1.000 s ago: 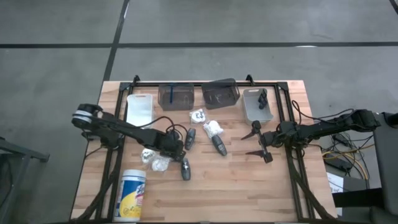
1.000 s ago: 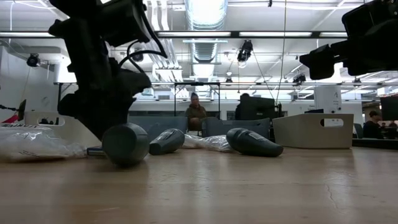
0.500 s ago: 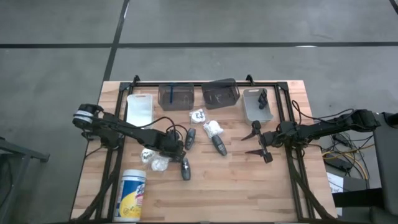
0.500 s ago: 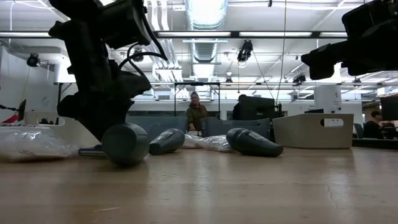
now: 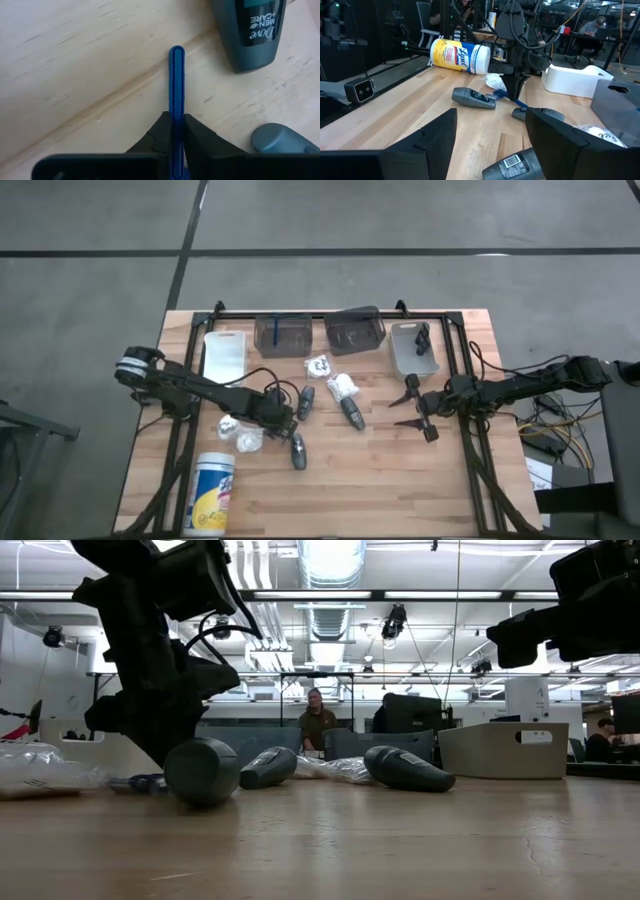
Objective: Pick & Place Travel size toiletries
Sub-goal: Put the blue razor into the left black bin
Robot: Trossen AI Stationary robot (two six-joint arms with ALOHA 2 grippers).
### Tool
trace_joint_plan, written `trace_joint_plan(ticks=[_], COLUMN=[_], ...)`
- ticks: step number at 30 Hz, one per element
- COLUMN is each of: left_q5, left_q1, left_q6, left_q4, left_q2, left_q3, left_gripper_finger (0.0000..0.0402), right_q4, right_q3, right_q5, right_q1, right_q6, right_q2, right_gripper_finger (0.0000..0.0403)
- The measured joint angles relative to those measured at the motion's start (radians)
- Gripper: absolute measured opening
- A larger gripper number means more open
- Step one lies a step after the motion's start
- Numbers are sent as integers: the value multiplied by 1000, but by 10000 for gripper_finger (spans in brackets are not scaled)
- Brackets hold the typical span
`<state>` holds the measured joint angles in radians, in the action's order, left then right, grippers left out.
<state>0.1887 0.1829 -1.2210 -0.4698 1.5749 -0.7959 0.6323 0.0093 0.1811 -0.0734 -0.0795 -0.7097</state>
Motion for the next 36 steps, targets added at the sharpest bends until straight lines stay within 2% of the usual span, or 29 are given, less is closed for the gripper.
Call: trace_joint_plan(ticks=[4,8,26,32,36], left_q5=[2,2,106,181,269], left_q1=[0,0,1,-4,-22], left_q6=[9,48,210,280,331], left_q4=[5,-4,6,6,10], left_q2=[0,-5,-43,-43,-43], left_q3=[1,-15,-143,-192,-213], left_gripper_finger=[48,44,38,36,35], right_q4=[0,0,0,0,0], right_q3=[0,0,0,0,0], right_q5=[0,0,0,0,0], right_q1=[0,0,0,0,0], right_q6=[0,-1,-1,0,0], right_q2=[0,0,0,0,0], right_gripper_finger=[224,226,284,302,313])
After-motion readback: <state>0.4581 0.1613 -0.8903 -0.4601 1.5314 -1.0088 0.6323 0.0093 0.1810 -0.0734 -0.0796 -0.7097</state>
